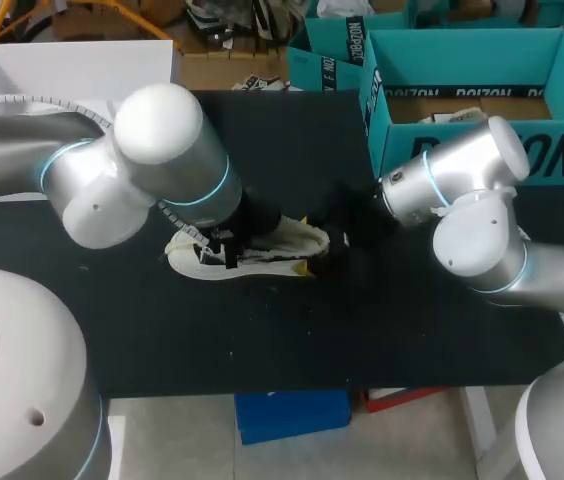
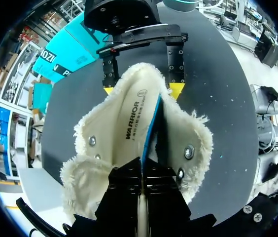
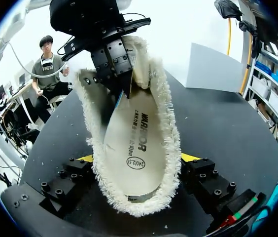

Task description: Take the shoe out of the shoebox, open the shoe tongue, remove and reinsert the insole, then place the shoe into the shoebox

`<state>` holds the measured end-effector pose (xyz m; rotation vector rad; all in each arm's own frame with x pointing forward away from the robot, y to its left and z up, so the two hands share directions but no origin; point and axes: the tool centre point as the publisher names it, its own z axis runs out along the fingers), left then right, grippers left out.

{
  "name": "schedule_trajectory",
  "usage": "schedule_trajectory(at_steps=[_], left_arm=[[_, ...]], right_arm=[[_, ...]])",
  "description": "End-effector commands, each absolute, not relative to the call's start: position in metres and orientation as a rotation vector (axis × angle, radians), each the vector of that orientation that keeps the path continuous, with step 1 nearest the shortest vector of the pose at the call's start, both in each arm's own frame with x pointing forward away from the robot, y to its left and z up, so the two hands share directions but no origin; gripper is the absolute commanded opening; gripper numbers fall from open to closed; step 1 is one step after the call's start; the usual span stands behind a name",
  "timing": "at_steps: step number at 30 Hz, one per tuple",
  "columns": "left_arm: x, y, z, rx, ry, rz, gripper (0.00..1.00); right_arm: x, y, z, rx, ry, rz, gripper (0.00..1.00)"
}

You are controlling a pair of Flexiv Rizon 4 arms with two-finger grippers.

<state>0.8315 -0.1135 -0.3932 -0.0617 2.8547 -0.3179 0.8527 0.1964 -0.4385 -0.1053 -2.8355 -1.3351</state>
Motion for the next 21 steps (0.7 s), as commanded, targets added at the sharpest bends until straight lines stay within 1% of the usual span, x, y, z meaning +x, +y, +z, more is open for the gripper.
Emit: schedule_trajectory(at_steps=[1, 14, 20, 21], left_arm=[[0.829, -0.105, -0.388, -0.051, 2.871, -0.355, 0.00], [0.829, -0.101, -0.382, -0.064, 2.877, -0.410, 0.00], [0.828, -0.116, -0.389, -0.009, 2.873, -0.401, 0.00], [0.828, -0.118, -0.391, 0.000, 2.868, -0.394, 0.13]], right_arm=[[0.854, 0.195, -0.442, -0.107, -2.837, -1.331, 0.00], [0.854, 0.195, -0.442, -0.107, -2.837, -1.331, 0.00], [0.854, 0.195, -0.442, -0.107, -2.837, -1.331, 0.00], [0.854, 0.195, -0.442, -0.107, -2.837, -1.331, 0.00]])
